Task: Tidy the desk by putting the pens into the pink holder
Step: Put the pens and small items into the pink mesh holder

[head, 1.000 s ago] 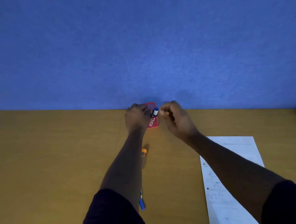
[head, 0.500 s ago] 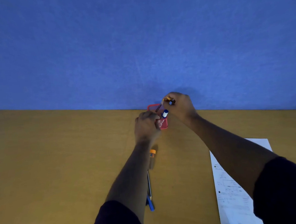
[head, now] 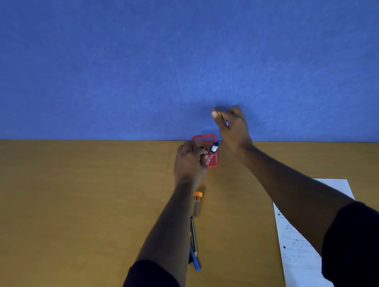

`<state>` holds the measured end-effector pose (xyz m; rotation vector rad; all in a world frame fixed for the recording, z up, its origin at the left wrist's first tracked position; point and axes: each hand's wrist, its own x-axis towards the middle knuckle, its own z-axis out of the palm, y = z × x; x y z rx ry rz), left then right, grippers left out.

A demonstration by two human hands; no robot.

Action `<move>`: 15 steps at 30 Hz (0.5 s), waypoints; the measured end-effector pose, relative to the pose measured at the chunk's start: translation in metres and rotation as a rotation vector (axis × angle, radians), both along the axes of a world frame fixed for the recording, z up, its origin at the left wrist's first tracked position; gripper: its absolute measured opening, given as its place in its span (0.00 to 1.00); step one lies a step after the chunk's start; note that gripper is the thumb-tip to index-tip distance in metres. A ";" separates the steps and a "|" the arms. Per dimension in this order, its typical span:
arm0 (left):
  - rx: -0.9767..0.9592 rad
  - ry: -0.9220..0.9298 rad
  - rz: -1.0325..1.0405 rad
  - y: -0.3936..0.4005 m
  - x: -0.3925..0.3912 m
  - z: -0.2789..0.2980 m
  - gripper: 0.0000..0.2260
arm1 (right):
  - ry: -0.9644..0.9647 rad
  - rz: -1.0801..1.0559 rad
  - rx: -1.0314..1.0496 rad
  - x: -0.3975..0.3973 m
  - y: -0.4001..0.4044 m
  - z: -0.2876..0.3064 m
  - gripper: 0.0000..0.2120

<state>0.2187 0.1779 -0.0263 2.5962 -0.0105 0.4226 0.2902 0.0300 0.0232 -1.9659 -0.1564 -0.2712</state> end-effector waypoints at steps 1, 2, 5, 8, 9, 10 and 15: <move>-0.025 0.008 0.010 0.000 -0.001 0.000 0.07 | 0.011 0.010 0.032 -0.001 -0.001 0.002 0.12; -0.048 0.015 0.020 -0.001 -0.002 -0.001 0.07 | 0.032 0.027 0.040 0.000 -0.002 0.002 0.13; -0.093 0.037 0.038 -0.002 -0.004 -0.002 0.07 | 0.117 0.085 -0.062 0.003 -0.005 -0.009 0.10; -0.142 0.045 0.074 -0.003 -0.005 -0.002 0.08 | 0.197 0.131 -0.151 0.002 -0.005 -0.020 0.11; -0.156 0.040 0.086 -0.003 -0.006 -0.001 0.09 | 0.224 0.148 -0.160 0.002 -0.005 -0.022 0.11; -0.165 0.029 0.097 -0.003 -0.007 -0.001 0.09 | 0.249 0.163 -0.168 0.002 -0.005 -0.023 0.11; -0.164 -0.048 0.164 0.000 -0.023 -0.007 0.09 | 0.125 0.012 -0.188 -0.003 -0.009 -0.020 0.15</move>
